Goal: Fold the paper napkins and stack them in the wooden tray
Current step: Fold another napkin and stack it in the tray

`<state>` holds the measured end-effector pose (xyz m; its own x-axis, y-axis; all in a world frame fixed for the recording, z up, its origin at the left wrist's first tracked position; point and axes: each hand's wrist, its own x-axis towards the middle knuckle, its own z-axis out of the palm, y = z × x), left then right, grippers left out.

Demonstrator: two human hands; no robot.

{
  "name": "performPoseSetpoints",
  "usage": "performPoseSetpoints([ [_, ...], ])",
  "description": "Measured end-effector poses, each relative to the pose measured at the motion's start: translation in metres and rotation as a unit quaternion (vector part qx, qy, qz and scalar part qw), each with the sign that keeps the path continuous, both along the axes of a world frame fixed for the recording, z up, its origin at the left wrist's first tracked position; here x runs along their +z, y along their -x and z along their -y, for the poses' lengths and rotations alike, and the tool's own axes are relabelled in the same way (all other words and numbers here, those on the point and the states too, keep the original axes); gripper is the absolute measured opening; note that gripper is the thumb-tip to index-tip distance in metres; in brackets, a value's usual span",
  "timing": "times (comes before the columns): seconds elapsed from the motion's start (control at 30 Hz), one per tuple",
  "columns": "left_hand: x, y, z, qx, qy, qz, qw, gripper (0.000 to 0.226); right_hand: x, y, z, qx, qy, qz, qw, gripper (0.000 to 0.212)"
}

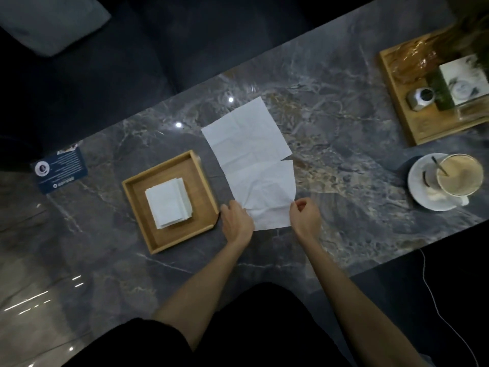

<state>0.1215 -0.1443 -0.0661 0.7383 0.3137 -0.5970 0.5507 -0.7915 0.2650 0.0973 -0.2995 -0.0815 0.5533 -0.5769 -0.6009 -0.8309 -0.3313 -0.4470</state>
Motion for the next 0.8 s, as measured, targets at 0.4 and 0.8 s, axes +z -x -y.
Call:
performPoseSetpoints([
  [0.4,0.177,-0.042,-0.071,-0.05,0.286,0.232,0.928,0.01,0.12,-0.036,-0.015,0.162,-0.19,0.163,0.955,0.052],
  [0.8,0.443,-0.059,-0.252,-0.212,0.322,0.284,0.878,0.022,0.333,-0.12,-0.184,0.365,-0.42,0.27,0.786,0.041],
])
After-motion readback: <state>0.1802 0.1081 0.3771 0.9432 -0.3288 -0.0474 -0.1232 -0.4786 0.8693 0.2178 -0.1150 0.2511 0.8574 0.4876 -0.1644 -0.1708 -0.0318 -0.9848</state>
